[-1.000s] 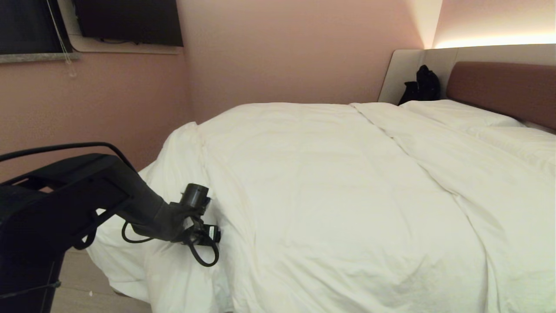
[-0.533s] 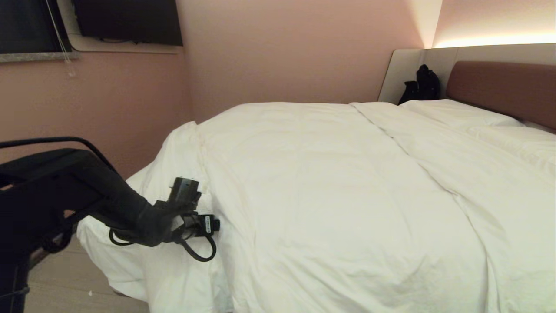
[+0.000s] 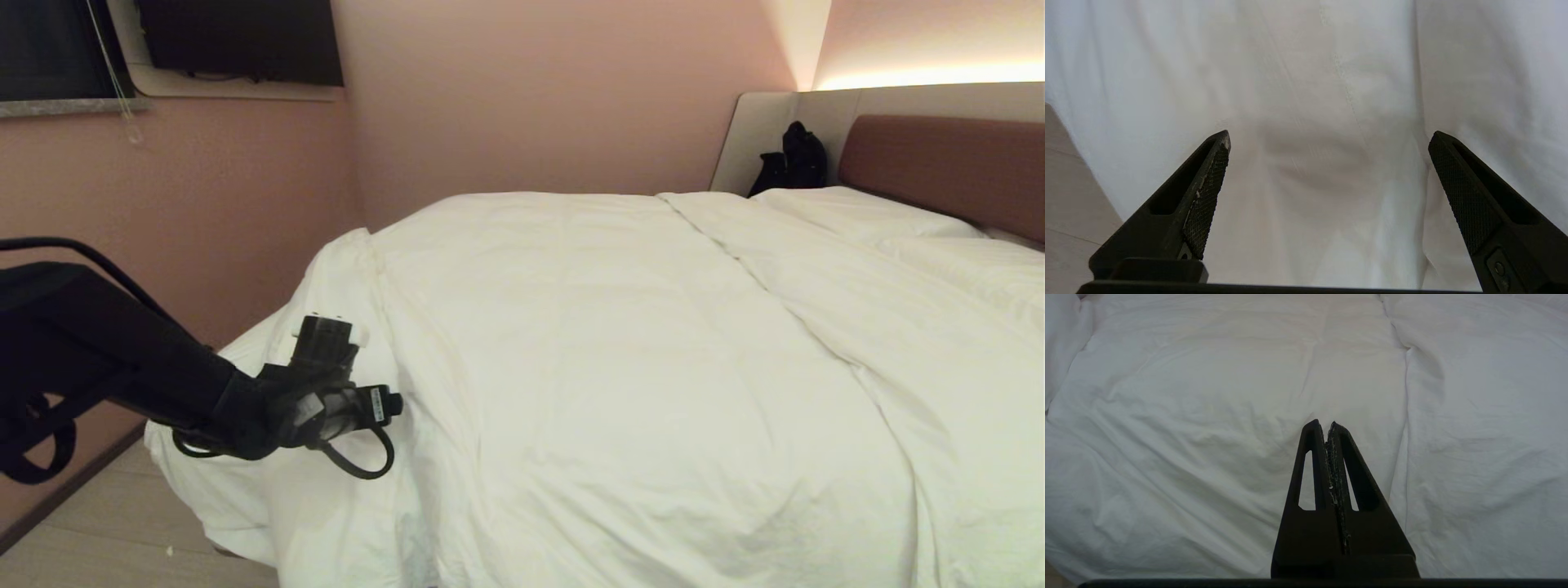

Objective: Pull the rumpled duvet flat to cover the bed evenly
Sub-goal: Hold the folded corner of the quilt

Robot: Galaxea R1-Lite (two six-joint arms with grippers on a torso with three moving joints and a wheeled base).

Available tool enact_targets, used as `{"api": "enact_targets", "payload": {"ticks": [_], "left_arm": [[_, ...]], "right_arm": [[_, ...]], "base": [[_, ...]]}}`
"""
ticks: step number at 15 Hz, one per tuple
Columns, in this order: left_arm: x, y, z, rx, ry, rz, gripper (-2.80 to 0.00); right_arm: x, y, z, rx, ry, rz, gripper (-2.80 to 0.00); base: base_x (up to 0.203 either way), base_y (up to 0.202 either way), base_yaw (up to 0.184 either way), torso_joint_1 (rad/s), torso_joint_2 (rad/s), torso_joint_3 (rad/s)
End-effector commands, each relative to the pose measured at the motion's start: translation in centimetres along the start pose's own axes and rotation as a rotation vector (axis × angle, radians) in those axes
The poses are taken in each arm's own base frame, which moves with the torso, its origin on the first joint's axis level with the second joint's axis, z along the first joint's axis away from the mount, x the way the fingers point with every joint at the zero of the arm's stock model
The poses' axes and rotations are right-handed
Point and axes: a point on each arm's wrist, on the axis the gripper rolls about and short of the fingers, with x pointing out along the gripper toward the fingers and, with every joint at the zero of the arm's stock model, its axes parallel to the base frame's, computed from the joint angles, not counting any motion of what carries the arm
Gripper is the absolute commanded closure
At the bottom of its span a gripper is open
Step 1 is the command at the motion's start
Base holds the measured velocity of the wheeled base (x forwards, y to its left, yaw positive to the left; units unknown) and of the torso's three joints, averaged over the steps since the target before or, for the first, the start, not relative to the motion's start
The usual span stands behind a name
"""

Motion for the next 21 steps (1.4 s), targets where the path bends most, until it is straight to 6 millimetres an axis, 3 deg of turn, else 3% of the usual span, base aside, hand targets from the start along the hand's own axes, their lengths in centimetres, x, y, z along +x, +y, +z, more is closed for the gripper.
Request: {"api": "enact_targets", "payload": {"ticks": [1,4,11,21], "left_arm": [[2.0,-0.2,-0.6,-0.02,0.023,0.011,-2.8],[4.7,-0.4,-1.2,-0.062,0.047,0.024,-2.8],[8.8,-0.6,-3.3,-0.074,0.107,0.049,-2.8],[9.3,-0.6,-3.6,-0.076,0.113,0.052,-2.8]], "right_arm": [[0.0,0.0,0.0,-0.001,0.0,0.001,0.0],[0.0,0.0,0.0,-0.001,0.0,0.001,0.0],[0.0,0.0,0.0,-0.001,0.0,0.001,0.0],[0.0,0.0,0.0,-0.001,0.0,0.001,0.0]], "base": [[0.0,0.0,0.0,0.0,0.0,0.0],[0.0,0.0,0.0,0.0,0.0,0.0],[0.0,0.0,0.0,0.0,0.0,0.0],[0.0,0.0,0.0,0.0,0.0,0.0]]}}
